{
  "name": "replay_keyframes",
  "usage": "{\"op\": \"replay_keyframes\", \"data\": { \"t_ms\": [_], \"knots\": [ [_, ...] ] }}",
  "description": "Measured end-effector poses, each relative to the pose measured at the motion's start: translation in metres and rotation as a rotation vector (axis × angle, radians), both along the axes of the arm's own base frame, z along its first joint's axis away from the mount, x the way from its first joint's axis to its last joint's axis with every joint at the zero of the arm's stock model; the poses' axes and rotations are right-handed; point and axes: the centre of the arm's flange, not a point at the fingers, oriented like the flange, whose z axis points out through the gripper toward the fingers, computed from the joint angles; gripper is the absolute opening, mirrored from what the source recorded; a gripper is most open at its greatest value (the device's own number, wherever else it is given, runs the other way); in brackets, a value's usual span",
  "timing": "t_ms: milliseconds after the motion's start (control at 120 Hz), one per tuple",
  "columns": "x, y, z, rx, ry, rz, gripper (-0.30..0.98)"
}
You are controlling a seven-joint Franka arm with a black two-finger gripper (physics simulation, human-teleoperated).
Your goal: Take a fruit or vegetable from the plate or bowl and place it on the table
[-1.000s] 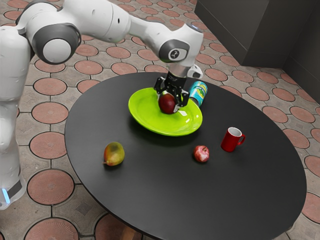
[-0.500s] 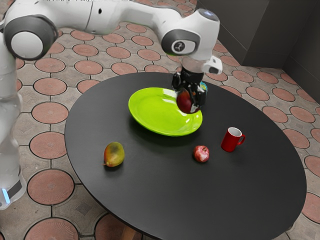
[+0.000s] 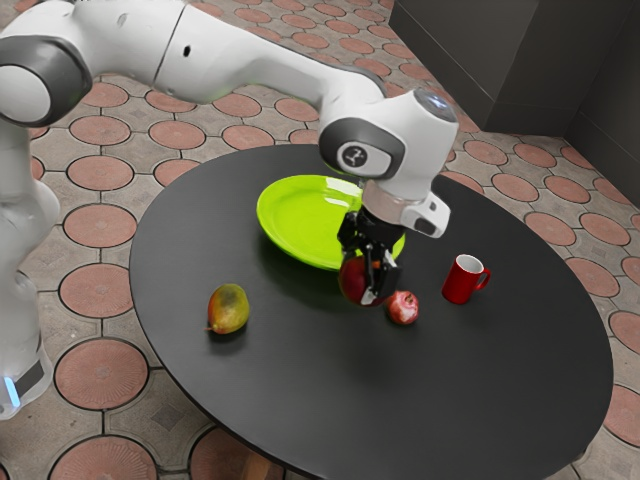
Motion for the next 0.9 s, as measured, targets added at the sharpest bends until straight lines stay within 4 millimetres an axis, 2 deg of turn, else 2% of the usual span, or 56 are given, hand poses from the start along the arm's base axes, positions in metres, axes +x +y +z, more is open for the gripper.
{"op": "replay_keyframes", "data": {
  "t_ms": [67,175,275,450,567,900],
  "knots": [
    [0.001,0.008,-0.006,-0.003,0.011,0.015,0.31],
    [0.003,0.018,-0.008,-0.006,0.015,0.035,0.24],
    [0.003,0.017,-0.008,-0.011,0.015,0.033,0.45],
    [-0.001,0.001,-0.008,-0.018,0.015,0.0,0.6],
    [-0.002,-0.003,-0.008,-0.021,0.017,-0.008,0.63],
    [0.0,0.004,-0.007,-0.024,0.016,-0.003,0.68]
  ]
}}
